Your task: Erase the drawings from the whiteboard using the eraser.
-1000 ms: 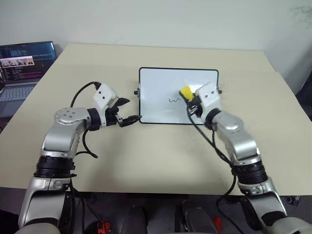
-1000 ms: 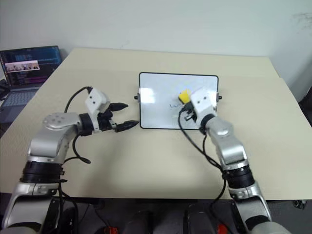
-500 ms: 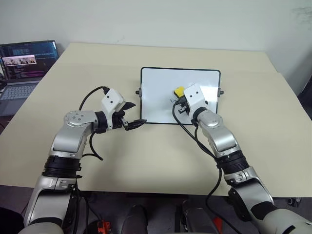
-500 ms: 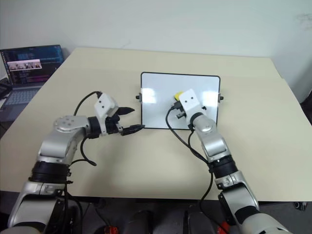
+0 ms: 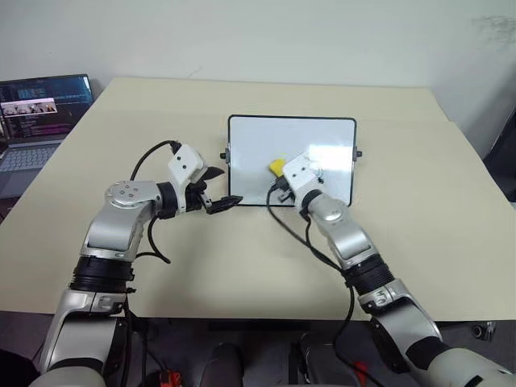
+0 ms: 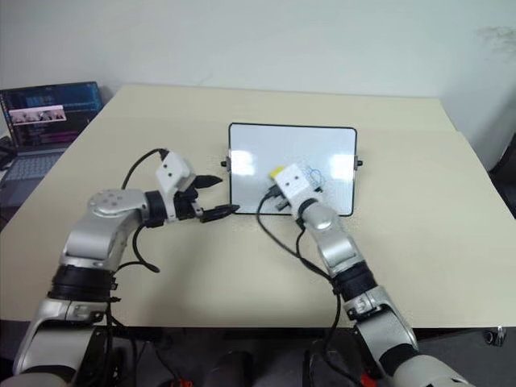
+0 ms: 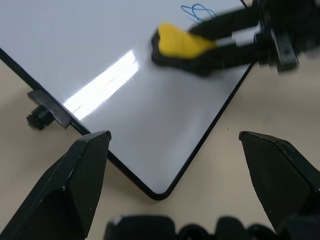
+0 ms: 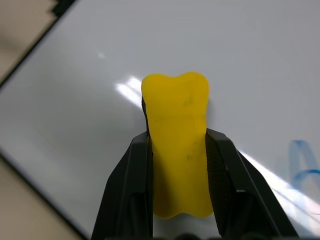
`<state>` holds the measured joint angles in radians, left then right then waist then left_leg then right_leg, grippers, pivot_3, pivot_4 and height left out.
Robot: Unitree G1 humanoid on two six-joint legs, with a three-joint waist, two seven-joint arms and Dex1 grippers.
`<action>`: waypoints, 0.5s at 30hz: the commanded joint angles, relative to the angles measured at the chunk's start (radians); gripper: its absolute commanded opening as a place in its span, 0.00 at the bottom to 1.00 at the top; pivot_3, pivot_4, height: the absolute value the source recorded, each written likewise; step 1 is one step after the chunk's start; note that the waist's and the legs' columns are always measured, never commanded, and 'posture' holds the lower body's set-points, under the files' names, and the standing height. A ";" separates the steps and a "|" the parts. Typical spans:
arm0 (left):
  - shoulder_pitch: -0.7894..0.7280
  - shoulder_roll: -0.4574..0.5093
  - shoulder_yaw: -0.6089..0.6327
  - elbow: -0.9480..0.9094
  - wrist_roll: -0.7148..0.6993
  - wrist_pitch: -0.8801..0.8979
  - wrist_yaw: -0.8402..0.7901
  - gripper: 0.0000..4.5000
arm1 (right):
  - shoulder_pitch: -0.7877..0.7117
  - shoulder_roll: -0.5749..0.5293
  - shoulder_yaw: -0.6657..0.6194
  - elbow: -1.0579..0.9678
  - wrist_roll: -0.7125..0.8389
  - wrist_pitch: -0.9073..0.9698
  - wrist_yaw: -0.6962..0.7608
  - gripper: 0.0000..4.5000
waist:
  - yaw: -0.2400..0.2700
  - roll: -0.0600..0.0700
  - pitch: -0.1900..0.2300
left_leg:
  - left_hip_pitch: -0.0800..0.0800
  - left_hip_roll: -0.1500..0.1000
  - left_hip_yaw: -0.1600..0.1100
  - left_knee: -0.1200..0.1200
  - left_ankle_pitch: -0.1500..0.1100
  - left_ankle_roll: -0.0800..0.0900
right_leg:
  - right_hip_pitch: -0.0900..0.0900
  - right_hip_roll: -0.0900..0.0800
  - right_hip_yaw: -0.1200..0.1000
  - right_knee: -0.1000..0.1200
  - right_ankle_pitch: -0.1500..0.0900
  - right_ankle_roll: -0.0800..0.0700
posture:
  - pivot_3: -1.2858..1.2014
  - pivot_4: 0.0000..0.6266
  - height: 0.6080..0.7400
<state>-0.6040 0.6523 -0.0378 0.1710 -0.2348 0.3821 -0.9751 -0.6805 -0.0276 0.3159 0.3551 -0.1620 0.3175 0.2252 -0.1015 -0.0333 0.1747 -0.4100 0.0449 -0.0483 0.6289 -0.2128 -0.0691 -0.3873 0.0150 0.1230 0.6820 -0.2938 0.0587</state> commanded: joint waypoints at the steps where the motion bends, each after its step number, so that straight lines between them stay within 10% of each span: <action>1: -0.024 0.010 0.011 -0.014 0.000 -0.015 -0.007 1.00 | 0.022 0.003 0.037 0.032 -0.021 0.019 0.040 0.24 | 0.000 0.000 0.000 | 0.000 0.000 0.000 0.000 0.000 0.000 | 0.000 0.000 0.000 0.000 0.000 0.000 | 0.52 0.24 1.00; 15: -0.030 0.013 0.015 -0.008 0.001 -0.019 -0.004 1.00 | -0.080 -0.050 -0.122 0.166 -0.026 0.016 -0.164 0.24 | 0.021 -0.001 0.000 | 0.000 -0.001 -0.003 0.001 0.000 0.000 | 0.002 -0.001 -0.003 0.000 0.000 0.000 | 0.52 0.24 1.00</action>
<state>-0.6040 0.6527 -0.0378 0.1728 -0.2346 0.3821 -0.9742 -0.7695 -0.0452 0.2509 0.4526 -0.1750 0.2965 0.1116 -0.0804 -0.0340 0.1743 -0.4100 0.0437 -0.0519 0.6298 -0.2126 -0.0693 -0.3851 0.0141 0.1196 0.6822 -0.2937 0.0587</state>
